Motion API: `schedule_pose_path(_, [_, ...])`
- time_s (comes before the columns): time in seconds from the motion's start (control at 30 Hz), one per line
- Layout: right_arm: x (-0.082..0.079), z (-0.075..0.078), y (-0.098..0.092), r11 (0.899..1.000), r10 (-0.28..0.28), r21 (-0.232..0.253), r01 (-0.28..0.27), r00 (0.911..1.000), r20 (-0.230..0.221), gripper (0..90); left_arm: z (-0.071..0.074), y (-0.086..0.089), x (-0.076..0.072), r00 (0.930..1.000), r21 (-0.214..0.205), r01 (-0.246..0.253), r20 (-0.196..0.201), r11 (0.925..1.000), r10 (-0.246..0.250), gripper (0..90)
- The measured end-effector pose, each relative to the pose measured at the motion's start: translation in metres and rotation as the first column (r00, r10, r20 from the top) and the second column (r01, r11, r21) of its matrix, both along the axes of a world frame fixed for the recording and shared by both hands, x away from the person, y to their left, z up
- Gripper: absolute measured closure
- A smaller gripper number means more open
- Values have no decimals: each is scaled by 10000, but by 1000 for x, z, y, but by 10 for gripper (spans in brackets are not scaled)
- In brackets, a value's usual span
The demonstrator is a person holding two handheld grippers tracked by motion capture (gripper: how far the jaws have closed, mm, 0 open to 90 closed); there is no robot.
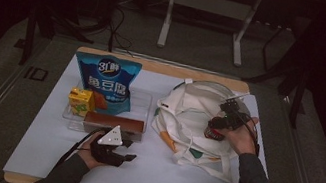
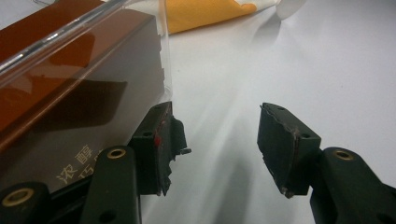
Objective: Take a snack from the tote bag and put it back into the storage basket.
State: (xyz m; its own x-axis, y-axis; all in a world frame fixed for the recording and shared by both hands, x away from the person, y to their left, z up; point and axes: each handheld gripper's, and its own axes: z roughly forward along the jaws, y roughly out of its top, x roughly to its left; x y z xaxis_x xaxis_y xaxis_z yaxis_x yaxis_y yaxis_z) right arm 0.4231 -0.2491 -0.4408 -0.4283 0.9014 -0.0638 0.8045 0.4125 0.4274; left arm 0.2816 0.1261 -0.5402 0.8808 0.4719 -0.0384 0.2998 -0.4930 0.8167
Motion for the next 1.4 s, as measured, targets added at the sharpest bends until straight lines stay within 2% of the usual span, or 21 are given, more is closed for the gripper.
schedule_pose_path(0.1, [2, -2, 1, 9991, -173, -385, 174, 9998, 33, 213, 0, 0, 0, 10000, 0, 2, -1, 10000, -2, 462])
schedule_pose_path(0.23, [3, -6, -1, 9991, -303, -286, 298, 9994, -180, 205, 0, 0, 0, 10000, 1, 8, -5, 10000, -8, 462])
schedule_pose_path(0.3, [5, -10, 0, 9987, -316, -402, 299, 9986, -431, 223, 0, 0, 0, 10000, -4, 5, -13, 10000, -5, 462])
schedule_pose_path(0.57, [7, -18, 1, 9987, -395, -350, 367, 9958, -825, 243, 0, 0, 0, 10000, 5, 13, -3, 10000, -13, 462])
schedule_pose_path(0.9, [8, -21, 1, 9984, -358, -471, 317, 9955, -883, 246, 0, 0, 0, 10000, 9, 9, 3, 10000, -9, 462])
schedule_pose_path(1.17, [7, -20, 1, 9989, -314, -378, 282, 9957, -869, 254, 0, 0, 0, 10000, 7, 6, -4, 10000, -6, 462])
schedule_pose_path(1.4, [4, -18, 3, 9984, -151, -552, 106, 9967, -802, 256, 0, 0, 0, 10000, 2, -4, -9, 10000, 4, 462])
